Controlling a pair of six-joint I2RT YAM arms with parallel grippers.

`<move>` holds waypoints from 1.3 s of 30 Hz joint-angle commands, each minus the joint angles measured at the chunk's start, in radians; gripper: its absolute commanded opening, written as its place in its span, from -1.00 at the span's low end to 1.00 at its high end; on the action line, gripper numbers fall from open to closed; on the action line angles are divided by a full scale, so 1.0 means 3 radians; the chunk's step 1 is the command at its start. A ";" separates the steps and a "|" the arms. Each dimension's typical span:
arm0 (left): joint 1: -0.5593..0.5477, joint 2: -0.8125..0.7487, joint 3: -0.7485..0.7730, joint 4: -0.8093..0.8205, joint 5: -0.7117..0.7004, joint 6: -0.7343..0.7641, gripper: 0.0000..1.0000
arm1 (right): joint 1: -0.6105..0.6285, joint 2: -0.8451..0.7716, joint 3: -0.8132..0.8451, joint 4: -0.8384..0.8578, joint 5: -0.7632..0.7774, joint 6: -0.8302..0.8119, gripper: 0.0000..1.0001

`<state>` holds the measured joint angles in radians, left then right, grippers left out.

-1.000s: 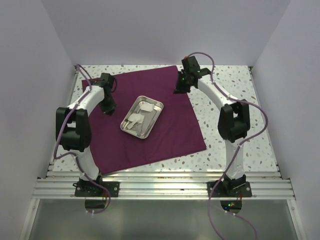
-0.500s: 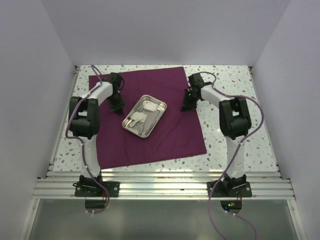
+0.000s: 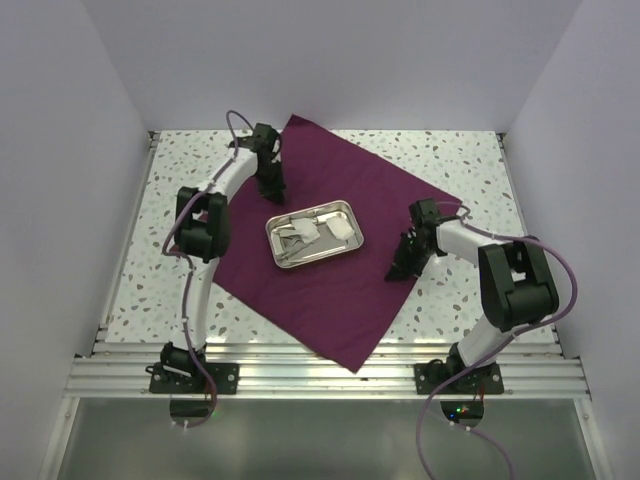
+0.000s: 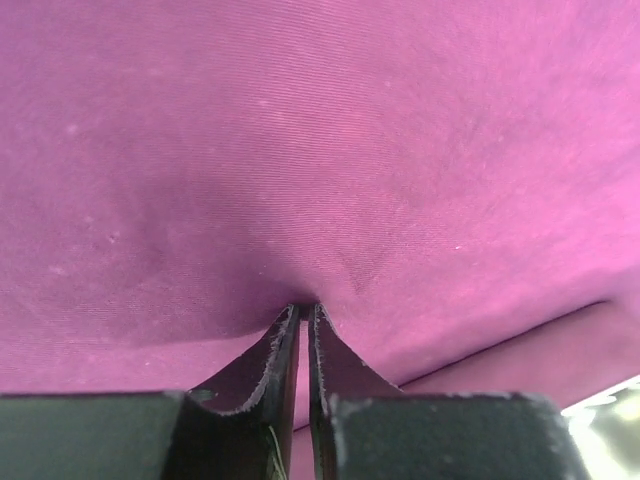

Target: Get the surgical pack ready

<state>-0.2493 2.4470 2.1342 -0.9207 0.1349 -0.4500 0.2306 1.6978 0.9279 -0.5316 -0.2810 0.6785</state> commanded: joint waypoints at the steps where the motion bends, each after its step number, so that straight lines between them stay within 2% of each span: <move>1: -0.0018 0.0276 0.0127 0.0129 0.0099 0.0053 -0.73 | 0.0019 -0.0167 -0.0215 -0.0298 -0.0015 -0.0082 -1.00; 2: -0.0008 0.0174 0.0061 0.0195 0.0027 0.0033 -0.71 | 0.0014 -0.0188 -0.0138 -0.0370 0.0051 -0.0154 -1.00; 3: 0.0023 0.0041 -0.0213 0.0297 -0.0035 0.0027 -0.62 | 0.0019 -0.0193 -0.0041 -0.0462 0.0173 -0.0236 -0.96; 4: 0.0048 -0.0289 -0.0383 0.0419 -0.0121 -0.0013 -0.54 | 0.0019 -0.0193 0.0202 -0.0594 0.0195 -0.0414 -0.92; 6: 0.0170 -0.0618 -0.0791 0.0691 -0.0148 -0.0044 -0.43 | 0.0014 -0.0096 0.0510 -0.0758 0.0231 -0.0584 -0.75; 8: 0.0263 -0.0997 -0.0926 0.0732 -0.0214 -0.0055 -0.40 | 0.0014 -0.0025 0.0935 -0.0948 0.0210 -0.0753 -0.51; 11: 0.0381 -0.1360 -0.1039 0.0595 -0.0403 0.0037 -0.37 | 0.0014 0.0011 0.1339 -0.1127 0.0195 -0.0825 -0.33; 12: 0.0411 -0.1437 -0.1075 0.0533 -0.0439 0.0063 -0.37 | 0.0014 0.0032 0.1451 -0.1163 0.0165 -0.0850 -0.12; 15: 0.0432 -0.1804 -0.1258 0.0272 -0.0608 0.0089 -0.37 | 0.0014 0.0047 0.1504 -0.1311 -0.0019 -0.0988 0.33; 18: 0.0437 -0.2253 -0.1722 0.0302 -0.0741 0.0114 -0.35 | 0.0024 -0.0039 0.1331 -0.1337 -0.0106 -0.1055 0.41; 21: 0.0463 -0.2683 -0.2208 0.0440 -0.0940 0.0114 -0.20 | 0.0029 -0.0193 0.1136 -0.1276 -0.0158 -0.1167 0.51; 24: 0.0483 -0.2940 -0.2623 0.0584 -0.0915 0.0186 -0.13 | 0.0034 -0.0275 0.1023 -0.1204 -0.0153 -0.1183 0.56; 27: 0.0483 -0.2936 -0.2910 0.0615 -0.0675 0.0150 -0.28 | 0.0029 -0.0219 0.1033 -0.1168 -0.0097 -0.1116 0.52; 31: 0.0483 -0.2768 -0.3212 0.0742 -0.0220 -0.0013 -0.56 | 0.0024 0.0016 0.1161 -0.1127 0.0036 -0.1075 0.29; 34: 0.0483 -0.2568 -0.3315 0.0901 -0.0026 -0.0106 -0.87 | 0.0029 0.0195 0.1278 -0.1117 0.0052 -0.1131 -0.07; 35: 0.0483 -0.2482 -0.3310 0.0931 0.0020 -0.0131 -0.89 | 0.0024 0.0322 0.1319 -0.1127 0.0047 -0.1137 -0.29; 38: 0.0483 -0.2242 -0.3244 0.0988 0.0041 -0.0187 -0.89 | 0.0029 0.0507 0.1305 -0.1092 0.0006 -0.1167 -0.65; 39: 0.0483 -0.2165 -0.3213 0.0942 0.0046 -0.0203 -0.89 | 0.0024 0.0528 0.1274 -0.1051 -0.0004 -0.1157 -0.69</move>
<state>-0.1093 1.7466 1.1393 -0.6998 0.0952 -0.4767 0.2356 1.8248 1.2976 -0.8619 -0.2790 0.3435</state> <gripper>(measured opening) 0.058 0.185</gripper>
